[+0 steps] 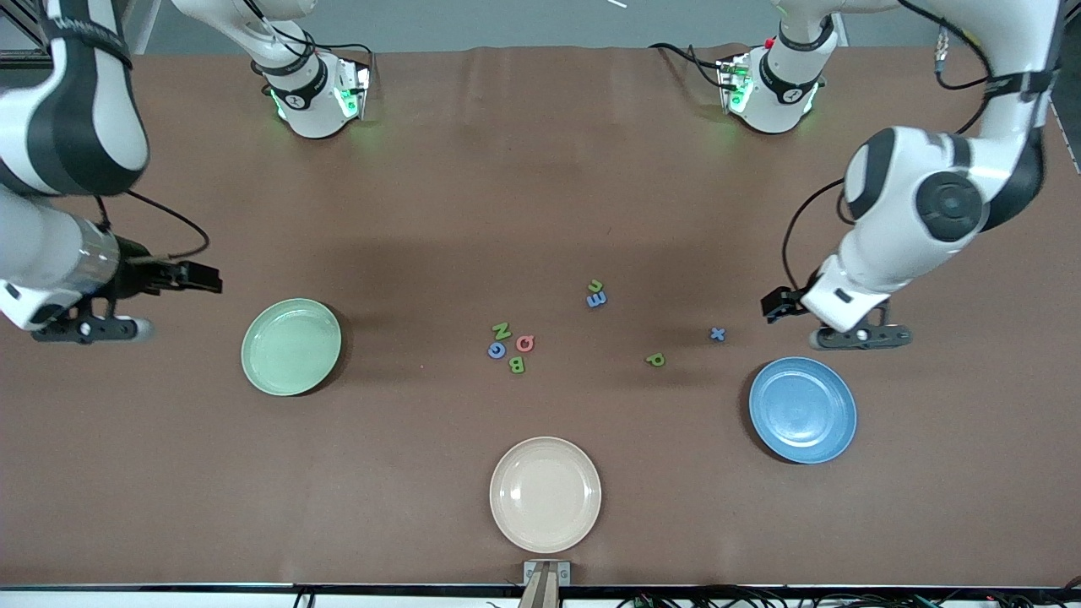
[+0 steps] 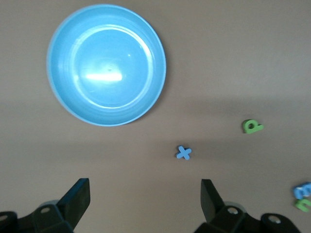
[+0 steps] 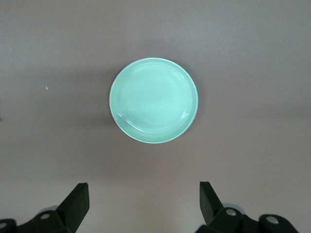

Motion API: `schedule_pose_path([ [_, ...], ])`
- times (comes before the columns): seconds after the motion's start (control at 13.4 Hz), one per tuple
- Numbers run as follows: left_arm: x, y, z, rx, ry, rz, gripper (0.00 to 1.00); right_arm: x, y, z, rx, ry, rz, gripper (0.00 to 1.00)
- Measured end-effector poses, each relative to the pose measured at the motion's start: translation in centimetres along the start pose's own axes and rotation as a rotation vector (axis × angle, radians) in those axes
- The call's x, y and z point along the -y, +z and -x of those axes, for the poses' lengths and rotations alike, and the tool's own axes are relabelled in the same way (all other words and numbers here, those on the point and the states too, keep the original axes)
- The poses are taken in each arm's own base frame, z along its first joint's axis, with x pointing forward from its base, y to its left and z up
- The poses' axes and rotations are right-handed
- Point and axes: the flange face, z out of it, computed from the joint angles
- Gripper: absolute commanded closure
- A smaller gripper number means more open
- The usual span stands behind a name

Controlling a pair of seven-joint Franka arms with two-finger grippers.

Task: Sort upper and lower case letters into plates
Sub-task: 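Move the left gripper and the right gripper toward the foam letters, then grasp the blue x with the left gripper while the right gripper grasps green B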

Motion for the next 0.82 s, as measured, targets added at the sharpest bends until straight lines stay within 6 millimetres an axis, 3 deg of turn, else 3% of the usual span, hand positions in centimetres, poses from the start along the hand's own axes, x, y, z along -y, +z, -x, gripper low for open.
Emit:
schedule_pose_path([
  [0.22,-2.3,5.2,1.0,-0.007,0.067,-0.014,0.07,8.5,1.6,-0.4,-0.026,0.119,-0.061,0.0],
  [0.37,-3.1,8.1,1.3,-0.001,0.082,-0.003,0.14,15.1,4.5,-0.8,-0.047,0.119,-0.096,0.0],
  [0.67,-4.7,12.7,1.9,0.01,0.107,0.019,0.19,30.2,14.7,0.1,-0.123,-0.038,-0.102,0.0],
  [0.82,-5.1,14.3,2.3,0.014,0.114,0.027,0.24,34.9,18.8,0.7,-0.13,-0.07,-0.081,0.01],
])
